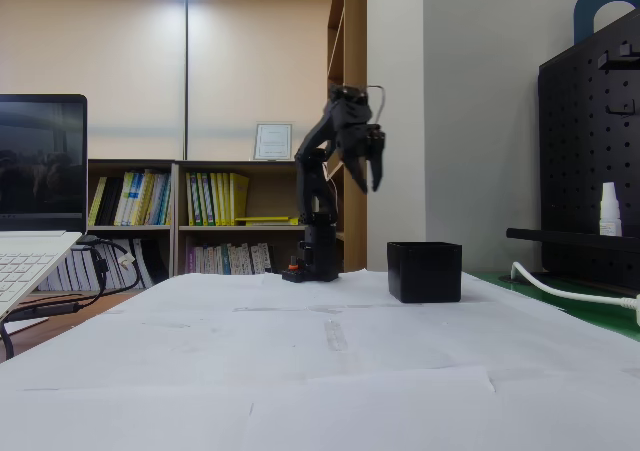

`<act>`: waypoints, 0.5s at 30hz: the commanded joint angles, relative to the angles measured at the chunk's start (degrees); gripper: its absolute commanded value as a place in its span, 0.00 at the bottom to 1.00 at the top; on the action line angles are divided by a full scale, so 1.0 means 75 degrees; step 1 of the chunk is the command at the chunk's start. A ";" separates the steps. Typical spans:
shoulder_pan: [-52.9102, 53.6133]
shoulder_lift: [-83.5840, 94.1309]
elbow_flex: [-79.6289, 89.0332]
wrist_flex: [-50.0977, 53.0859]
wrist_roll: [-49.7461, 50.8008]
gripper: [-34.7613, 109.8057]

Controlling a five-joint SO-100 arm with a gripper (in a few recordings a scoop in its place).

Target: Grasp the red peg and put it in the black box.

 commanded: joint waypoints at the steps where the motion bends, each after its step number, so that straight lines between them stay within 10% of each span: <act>1: 0.0656 -0.1723 -0.1816 -0.0680 -0.1559 0.24; 7: 0.1477 -0.4172 -0.5215 -0.2566 -0.2566 0.24; 15: 0.1113 -0.6480 -0.8426 -0.3867 -0.0387 0.24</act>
